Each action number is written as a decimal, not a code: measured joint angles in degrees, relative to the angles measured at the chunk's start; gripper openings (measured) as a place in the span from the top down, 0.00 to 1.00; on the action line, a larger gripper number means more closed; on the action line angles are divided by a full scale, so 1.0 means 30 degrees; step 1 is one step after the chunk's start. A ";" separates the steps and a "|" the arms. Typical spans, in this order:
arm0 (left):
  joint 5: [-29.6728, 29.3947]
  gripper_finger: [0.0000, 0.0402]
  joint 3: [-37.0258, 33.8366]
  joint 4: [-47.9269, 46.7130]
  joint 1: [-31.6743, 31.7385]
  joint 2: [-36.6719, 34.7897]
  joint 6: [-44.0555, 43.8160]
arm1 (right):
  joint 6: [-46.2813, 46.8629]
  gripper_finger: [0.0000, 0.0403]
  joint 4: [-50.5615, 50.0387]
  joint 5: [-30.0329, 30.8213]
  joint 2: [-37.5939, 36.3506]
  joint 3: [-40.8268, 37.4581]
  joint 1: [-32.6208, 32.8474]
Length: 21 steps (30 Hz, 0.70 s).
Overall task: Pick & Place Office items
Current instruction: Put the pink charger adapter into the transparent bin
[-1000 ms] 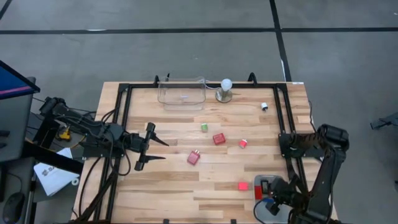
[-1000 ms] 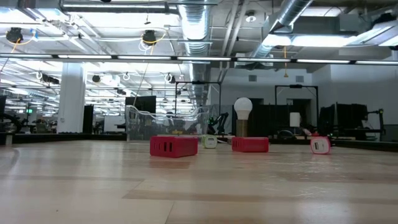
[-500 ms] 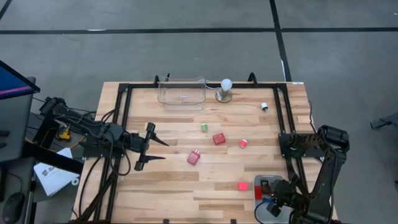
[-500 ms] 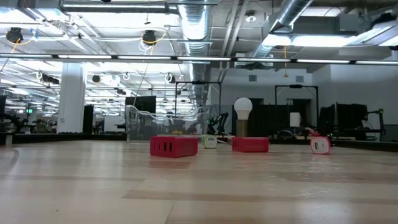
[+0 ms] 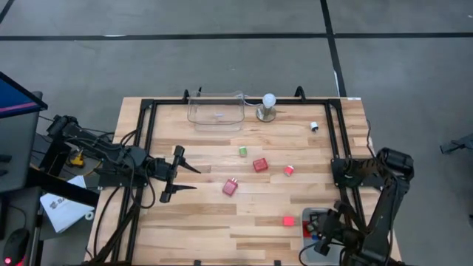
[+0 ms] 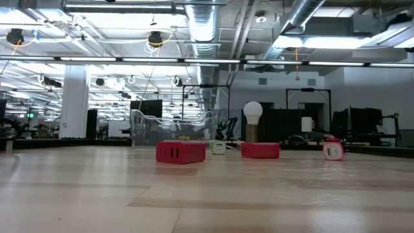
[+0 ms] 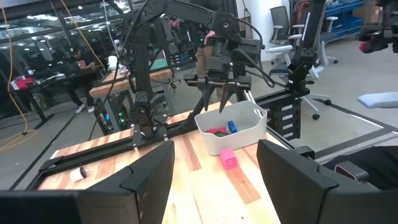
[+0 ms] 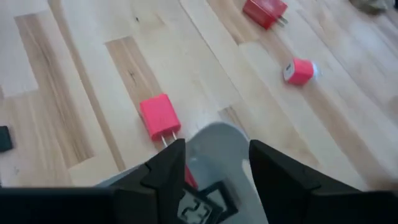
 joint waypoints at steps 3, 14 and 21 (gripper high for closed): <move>0.0000 0.44 0.0000 0.0037 0.0004 0.0000 0.0000 | -0.2040 0.58 0.0707 0.0012 -0.0346 -0.0007 -0.0789; 0.0080 0.44 0.0007 0.0262 -0.0004 0.0007 0.0000 | -1.3637 0.52 0.6382 -0.1114 -0.2485 -0.0007 -0.4885; 0.0143 0.44 0.0007 0.0248 0.0002 0.0007 0.0000 | -1.6367 0.48 0.4929 -0.3941 -0.2829 -0.0015 -0.7233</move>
